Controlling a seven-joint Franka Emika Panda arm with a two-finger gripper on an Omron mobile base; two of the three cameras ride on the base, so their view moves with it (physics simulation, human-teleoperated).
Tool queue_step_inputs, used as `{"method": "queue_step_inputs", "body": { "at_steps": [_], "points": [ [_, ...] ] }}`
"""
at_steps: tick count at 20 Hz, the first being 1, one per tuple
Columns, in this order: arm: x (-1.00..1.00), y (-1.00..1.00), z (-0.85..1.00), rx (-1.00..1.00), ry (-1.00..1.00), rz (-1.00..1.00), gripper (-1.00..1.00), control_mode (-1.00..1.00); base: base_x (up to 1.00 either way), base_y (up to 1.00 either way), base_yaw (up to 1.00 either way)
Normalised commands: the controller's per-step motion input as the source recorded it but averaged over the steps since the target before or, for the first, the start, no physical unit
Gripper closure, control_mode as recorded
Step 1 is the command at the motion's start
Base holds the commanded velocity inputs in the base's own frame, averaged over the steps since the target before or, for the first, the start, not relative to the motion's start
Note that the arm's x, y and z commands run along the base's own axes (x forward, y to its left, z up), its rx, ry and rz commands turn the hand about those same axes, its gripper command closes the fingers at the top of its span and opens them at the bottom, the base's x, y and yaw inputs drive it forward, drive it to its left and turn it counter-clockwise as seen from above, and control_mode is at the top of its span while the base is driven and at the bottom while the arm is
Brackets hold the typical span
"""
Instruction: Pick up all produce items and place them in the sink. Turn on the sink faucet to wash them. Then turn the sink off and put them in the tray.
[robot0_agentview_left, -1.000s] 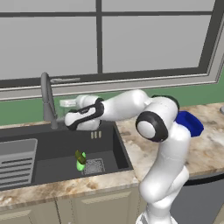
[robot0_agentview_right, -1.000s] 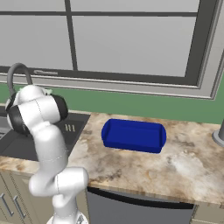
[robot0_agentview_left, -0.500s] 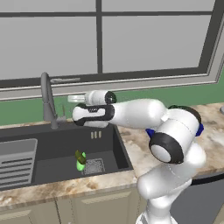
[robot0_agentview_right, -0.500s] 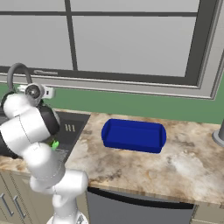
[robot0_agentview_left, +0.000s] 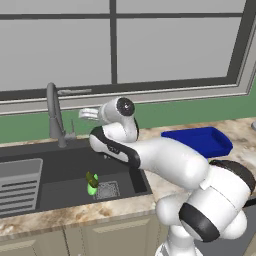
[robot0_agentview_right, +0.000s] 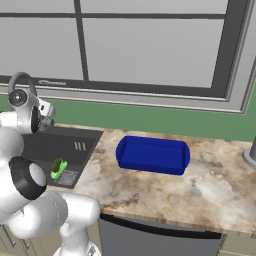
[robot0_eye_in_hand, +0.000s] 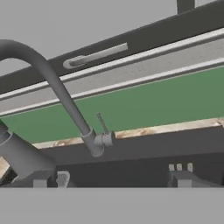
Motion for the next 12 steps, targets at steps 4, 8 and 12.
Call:
{"method": "queue_step_inputs", "body": {
  "at_steps": [4, 8, 12],
  "points": [
    [-0.39, -0.28, 0.0, 0.01, 0.29, -0.07, -1.0, -1.0, 0.0, 0.0, 0.0],
    [-0.2, -0.37, -0.08, 0.0, 0.24, 0.0, -1.0, -1.0, 0.0, 0.0, 0.0],
    [-0.08, -0.24, -0.33, 0.0, 0.22, 0.0, -1.0, -1.0, 0.0, 0.0, 0.0]
  ]
}}
